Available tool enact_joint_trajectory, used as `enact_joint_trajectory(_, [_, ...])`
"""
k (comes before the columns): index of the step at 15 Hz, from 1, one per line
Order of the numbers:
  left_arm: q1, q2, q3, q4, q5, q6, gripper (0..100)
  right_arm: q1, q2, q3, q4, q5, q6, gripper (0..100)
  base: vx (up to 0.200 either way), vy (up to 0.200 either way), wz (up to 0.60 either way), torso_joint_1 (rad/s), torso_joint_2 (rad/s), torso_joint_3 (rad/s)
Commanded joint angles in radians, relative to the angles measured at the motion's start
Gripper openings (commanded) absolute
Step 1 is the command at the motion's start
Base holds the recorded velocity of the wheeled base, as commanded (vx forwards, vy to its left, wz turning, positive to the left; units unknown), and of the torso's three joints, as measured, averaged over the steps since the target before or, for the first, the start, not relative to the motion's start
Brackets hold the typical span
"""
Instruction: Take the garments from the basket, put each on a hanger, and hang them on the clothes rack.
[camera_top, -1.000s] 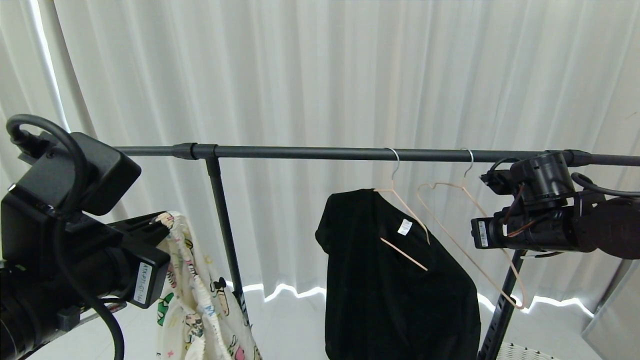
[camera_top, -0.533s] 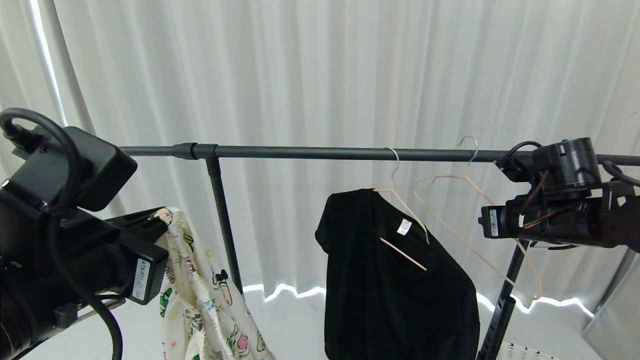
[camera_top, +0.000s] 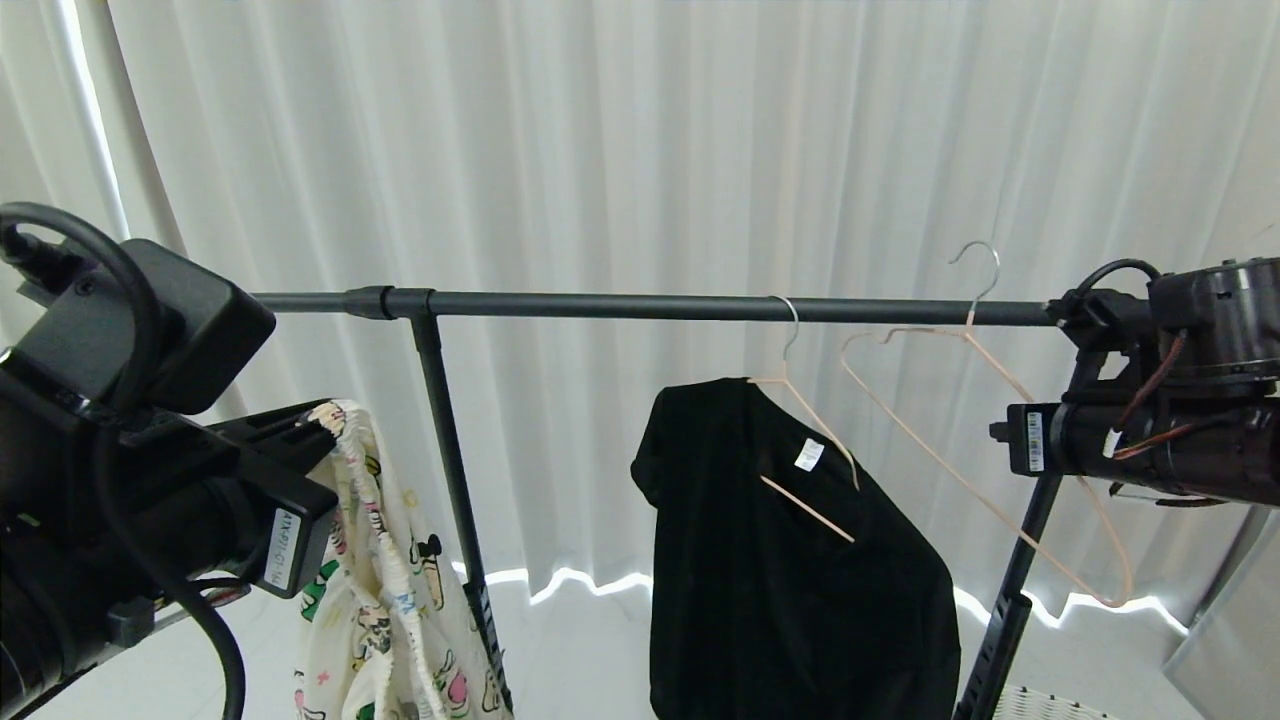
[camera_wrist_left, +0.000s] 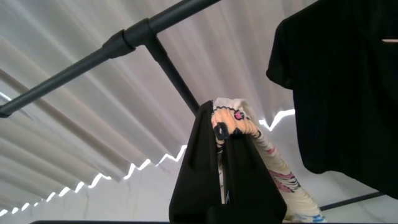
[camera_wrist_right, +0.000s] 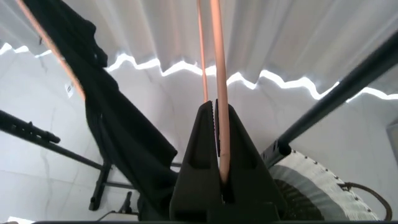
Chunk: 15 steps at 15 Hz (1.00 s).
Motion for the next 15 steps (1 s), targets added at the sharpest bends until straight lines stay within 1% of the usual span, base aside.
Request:
enact_joint_trajectory(1, [0.000, 0.002, -0.002, -0.001, 0.000, 0.004, 0, 0.001, -0.090, 0.040, -0.001, 0.000, -0.001, 0, -0.200, 0.000, 0.00, 0.002, 0.01, 0.007])
enact_joint_trajectory(4, [0.000, 0.000, -0.003, -0.001, 0.000, 0.004, 0, 0.001, -0.163, 0.087, -0.001, 0.002, -0.012, 0, -0.200, 0.000, 0.00, 0.006, 0.01, 0.001])
enact_joint_trajectory(6, [0.000, -0.001, -0.002, -0.001, 0.000, 0.004, 0, 0.001, -0.213, 0.130, 0.002, 0.002, -0.043, 0, -0.200, 0.000, 0.00, -0.005, 0.00, 0.005])
enact_joint_trajectory(9, [0.000, 0.000, -0.002, -0.001, 0.000, 0.004, 0, 0.004, -0.285, 0.179, 0.008, 0.005, -0.110, 0, -0.200, 0.000, 0.00, -0.002, 0.00, 0.002])
enact_joint_trajectory(15, [0.000, 0.005, 0.003, -0.001, 0.000, 0.002, 0, 0.047, -0.417, 0.235, 0.010, 0.005, -0.119, 0, -0.200, 0.000, 0.00, -0.001, 0.00, 0.002])
